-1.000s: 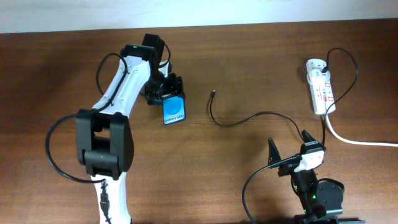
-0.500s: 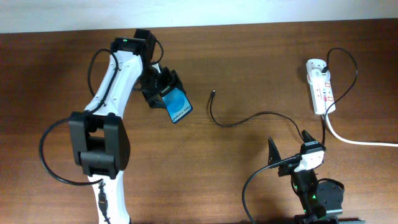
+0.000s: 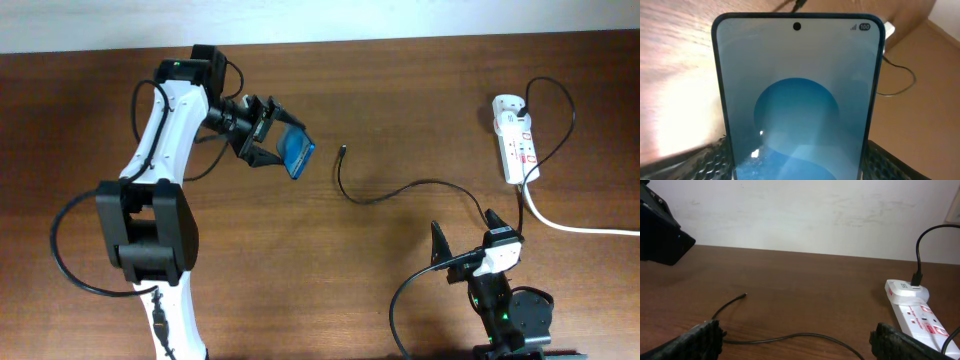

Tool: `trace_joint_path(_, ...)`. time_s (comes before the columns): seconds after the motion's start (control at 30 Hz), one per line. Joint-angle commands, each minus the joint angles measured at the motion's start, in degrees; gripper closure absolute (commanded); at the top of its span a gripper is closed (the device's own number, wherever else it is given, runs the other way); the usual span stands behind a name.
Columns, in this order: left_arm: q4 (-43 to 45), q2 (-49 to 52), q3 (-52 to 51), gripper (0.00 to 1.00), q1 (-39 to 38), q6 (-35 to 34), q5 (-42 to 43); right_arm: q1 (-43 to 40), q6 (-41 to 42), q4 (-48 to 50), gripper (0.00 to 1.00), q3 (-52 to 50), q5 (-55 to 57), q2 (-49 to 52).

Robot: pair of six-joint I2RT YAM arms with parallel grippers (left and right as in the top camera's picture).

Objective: Plug charger to phone and switch on socket
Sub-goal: 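Raise the phone and tilt it toward the right arm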

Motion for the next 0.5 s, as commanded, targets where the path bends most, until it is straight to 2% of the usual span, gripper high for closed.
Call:
trace_joint_path(0.0,-0.09,-0.37,1.55,1.00,0.98,-6.73,8.63,0.15,0.22,-0.26,0.02,-0.28,-0.35,-0.42)
trace_joint_path(0.07,-0.07,-0.37,1.55,1.00,1.62,-10.64,11.91,0.15,0.22,-0.24,0.02,-0.28,-0.35,-0.42)
trace_joint_path(0.17,-0.28,-0.37,1.55,1.00,2.32,-17.77,12.46,0.15,0.22,-0.24,0.02,-0.28,-0.35,-0.42)
trace_joint_path(0.3,-0.50,-0.37,1.55,1.00,3.08,-17.84,16.79,0.15,0.22,-0.26,0.02,-0.28,-0.35,-0.42)
trace_joint_path(0.47,-0.50,-0.37,1.55,1.00,3.08,-17.84,16.74,0.15,0.22,-0.24,0.02,-0.28,-0.35,-0.42)
